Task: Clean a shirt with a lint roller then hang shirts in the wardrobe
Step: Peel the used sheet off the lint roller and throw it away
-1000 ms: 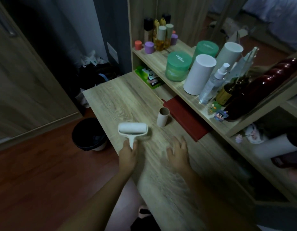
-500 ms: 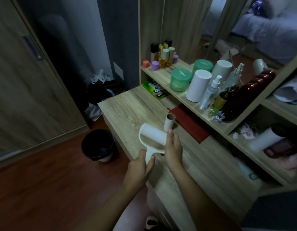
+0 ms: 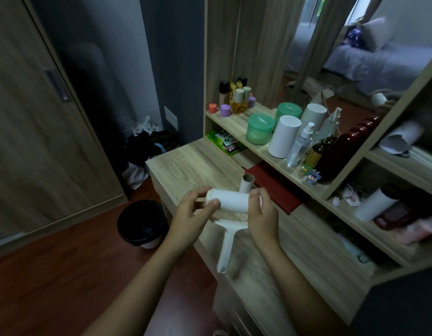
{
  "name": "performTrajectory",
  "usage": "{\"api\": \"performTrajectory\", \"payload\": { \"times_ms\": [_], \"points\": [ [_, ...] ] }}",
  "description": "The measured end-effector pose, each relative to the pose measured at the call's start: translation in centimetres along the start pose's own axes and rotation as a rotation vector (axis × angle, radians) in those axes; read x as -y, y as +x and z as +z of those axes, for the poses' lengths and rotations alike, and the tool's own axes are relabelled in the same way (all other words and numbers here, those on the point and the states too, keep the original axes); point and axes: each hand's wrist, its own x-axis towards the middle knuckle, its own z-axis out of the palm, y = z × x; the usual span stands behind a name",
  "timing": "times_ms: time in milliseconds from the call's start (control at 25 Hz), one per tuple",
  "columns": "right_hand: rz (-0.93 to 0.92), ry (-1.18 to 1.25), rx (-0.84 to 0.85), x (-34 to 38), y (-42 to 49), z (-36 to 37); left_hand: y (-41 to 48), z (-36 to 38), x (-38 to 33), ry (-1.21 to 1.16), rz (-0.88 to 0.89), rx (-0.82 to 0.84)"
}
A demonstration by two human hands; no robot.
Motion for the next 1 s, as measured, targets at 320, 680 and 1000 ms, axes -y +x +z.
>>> {"api": "performTrajectory", "payload": {
  "times_ms": [320, 680, 1000],
  "points": [
    [-0.064, 0.037, -0.102, 1.4, -0.7, -1.4, -0.3, 0.0, -2.4, -0.03, 0.08, 0.069],
    [-0.086, -0.022, -0.116, 1.6, -1.7, -2.2, -1.1, 1.1, -2.6, -0.109, 0.048, 0.116],
    [0.1, 0.039, -0.117, -0.4, -3.5, -1.8, -2.0, 2.9, -1.1, 0.12, 0.111, 0.06]
  ]
}}
